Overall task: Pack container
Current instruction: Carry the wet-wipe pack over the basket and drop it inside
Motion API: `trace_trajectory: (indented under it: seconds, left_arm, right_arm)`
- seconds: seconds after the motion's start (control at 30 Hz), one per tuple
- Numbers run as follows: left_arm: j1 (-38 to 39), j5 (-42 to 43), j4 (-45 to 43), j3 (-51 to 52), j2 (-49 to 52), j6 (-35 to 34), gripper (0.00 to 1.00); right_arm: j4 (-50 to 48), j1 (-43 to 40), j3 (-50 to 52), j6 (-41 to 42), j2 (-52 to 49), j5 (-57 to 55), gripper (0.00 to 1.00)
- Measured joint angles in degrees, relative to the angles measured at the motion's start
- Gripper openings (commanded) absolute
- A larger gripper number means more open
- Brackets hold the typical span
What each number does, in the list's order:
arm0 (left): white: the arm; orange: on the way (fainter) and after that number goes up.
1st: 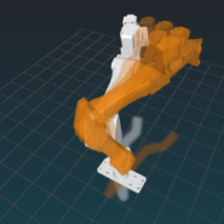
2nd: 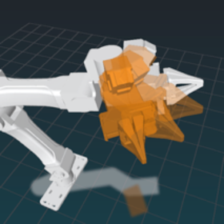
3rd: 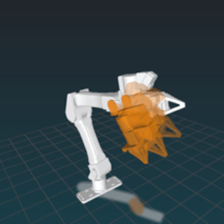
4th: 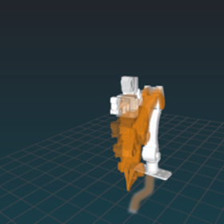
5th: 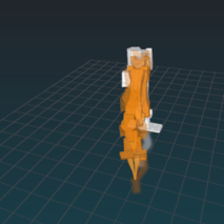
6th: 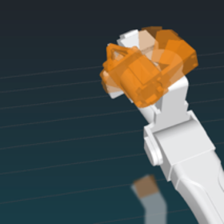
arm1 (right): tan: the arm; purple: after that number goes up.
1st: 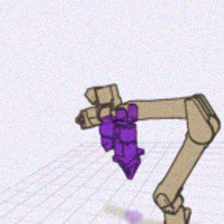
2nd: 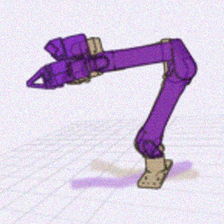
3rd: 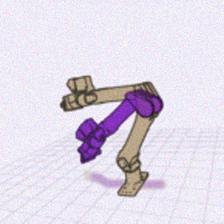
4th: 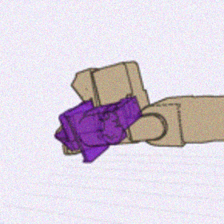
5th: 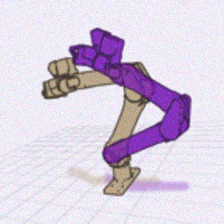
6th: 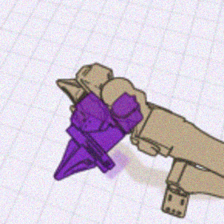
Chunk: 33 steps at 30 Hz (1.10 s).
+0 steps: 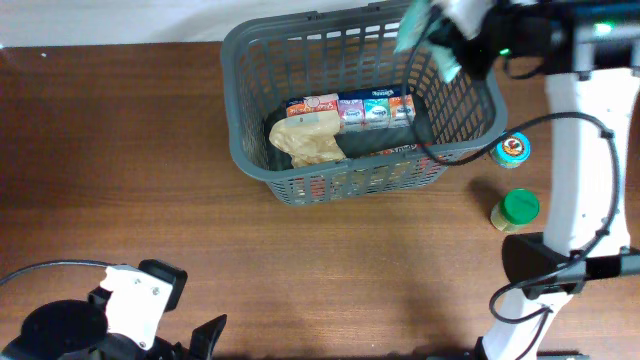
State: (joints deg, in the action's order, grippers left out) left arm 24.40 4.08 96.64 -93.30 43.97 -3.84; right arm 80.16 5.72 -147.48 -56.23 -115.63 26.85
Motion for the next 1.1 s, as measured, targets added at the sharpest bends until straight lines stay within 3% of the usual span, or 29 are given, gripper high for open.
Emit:
trace_trajectory:
  seconds: [0.3, 0.43, 0.8, 0.83, 0.87, 0.9, 1.1]
  left_arm:
    - [0.0, 0.0, 0.0, 0.0, 0.0, 0.0, 0.99]
    - [0.0, 0.0, 0.0, 0.0, 0.0, 0.0, 0.99]
    - [0.0, 0.0, 0.0, 0.0, 0.0, 0.0, 0.99]
    - [0.0, 0.0, 0.0, 0.0, 0.0, 0.0, 0.99]
    - [0.0, 0.0, 0.0, 0.0, 0.0, 0.0, 0.99]
    - [0.0, 0.0, 0.0, 0.0, 0.0, 0.0, 0.99]
    - [0.0, 0.0, 0.0, 0.0, 0.0, 0.0, 0.99]
  right_arm:
    - [-1.7, 7.8, 11.6, -14.0, -0.2, -6.1, 0.04]
    - [-5.8, 8.1, 16.2, -16.0, -0.5, -8.1, 0.04]
    - [-5.3, 6.6, 19.2, -17.3, -4.2, -13.6, 0.04]
    - [-5.3, 6.4, 19.2, -17.4, -4.2, -13.7, 0.32]
    - [-5.4, 6.2, 19.2, -17.3, -4.2, -13.8, 0.88]
    - [-5.4, 6.1, 19.2, -17.3, -4.2, -13.8, 0.96]
    - [-7.3, 5.3, 18.6, -16.4, -4.2, -14.6, 0.99]
